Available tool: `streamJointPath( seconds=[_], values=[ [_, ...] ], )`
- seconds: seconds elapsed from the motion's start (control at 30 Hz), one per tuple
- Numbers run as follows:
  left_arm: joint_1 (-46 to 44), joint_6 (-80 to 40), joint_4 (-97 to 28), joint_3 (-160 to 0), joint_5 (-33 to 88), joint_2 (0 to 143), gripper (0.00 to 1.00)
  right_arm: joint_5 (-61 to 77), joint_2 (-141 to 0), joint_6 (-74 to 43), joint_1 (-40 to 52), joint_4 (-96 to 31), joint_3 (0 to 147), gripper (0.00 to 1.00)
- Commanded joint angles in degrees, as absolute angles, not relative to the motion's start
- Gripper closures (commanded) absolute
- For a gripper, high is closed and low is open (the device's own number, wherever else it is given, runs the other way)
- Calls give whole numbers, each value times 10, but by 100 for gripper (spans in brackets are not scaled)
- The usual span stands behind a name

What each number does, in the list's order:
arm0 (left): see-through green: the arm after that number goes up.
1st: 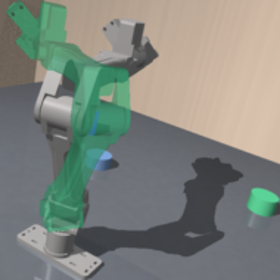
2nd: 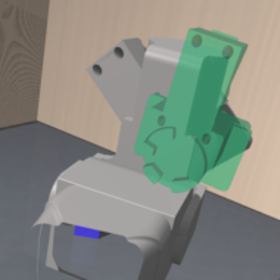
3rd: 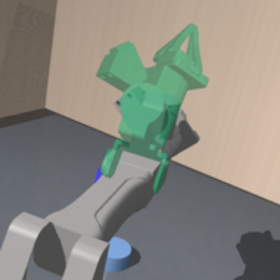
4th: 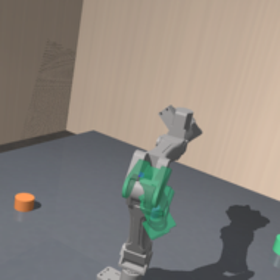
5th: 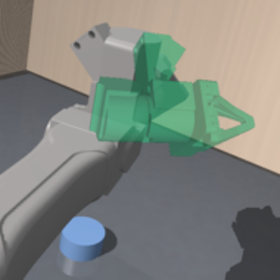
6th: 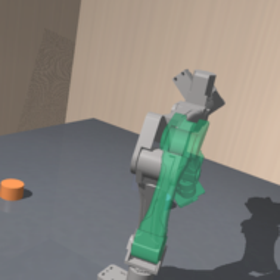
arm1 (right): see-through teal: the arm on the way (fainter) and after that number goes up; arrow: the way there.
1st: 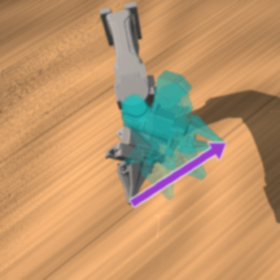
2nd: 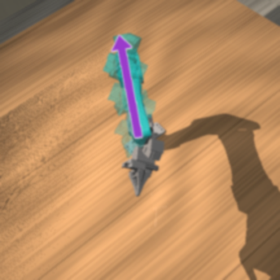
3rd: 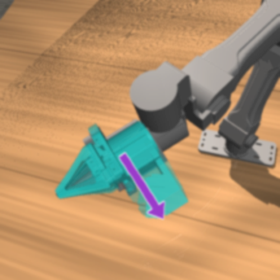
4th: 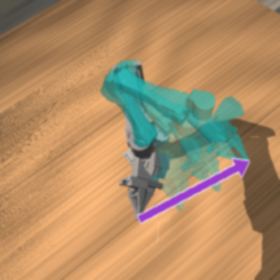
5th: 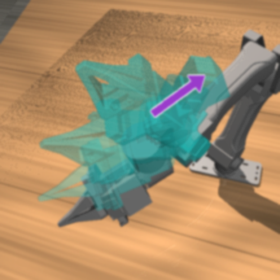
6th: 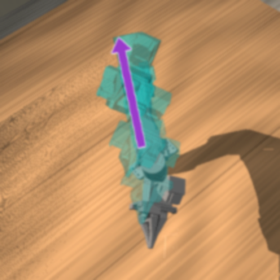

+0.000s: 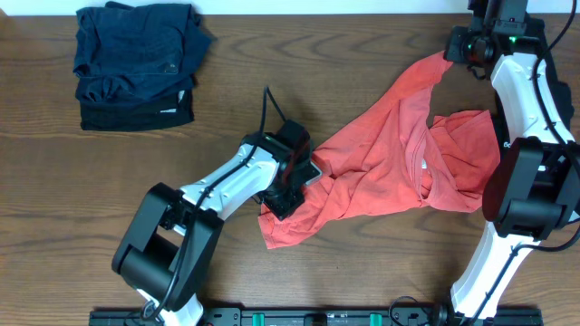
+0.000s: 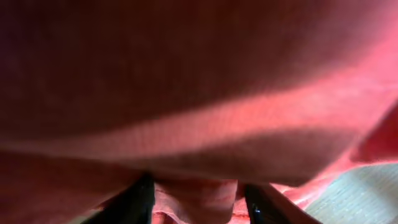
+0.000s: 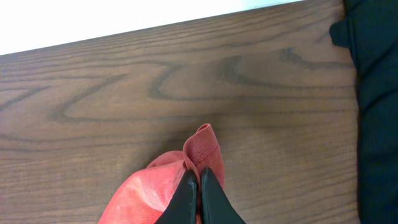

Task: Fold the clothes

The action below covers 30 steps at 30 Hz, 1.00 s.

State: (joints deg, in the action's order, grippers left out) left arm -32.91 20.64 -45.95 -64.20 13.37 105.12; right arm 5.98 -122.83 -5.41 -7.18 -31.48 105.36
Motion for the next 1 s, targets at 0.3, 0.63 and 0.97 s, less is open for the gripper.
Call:
streamJointPath(
  seconds=[0.3,0.63,0.97],
  values=[
    [-330,208,-453,-649,124,1053,80,58,-1216,-46,-75,-315,1060,99],
    [-329,198,-453,-680,63,1036,81,58,-1216,-46,-76,-313,1060,99],
    [-329,188,-444,-708,20,1021,81,58,-1216,-31,-76,-313,1060,99]
  ],
)
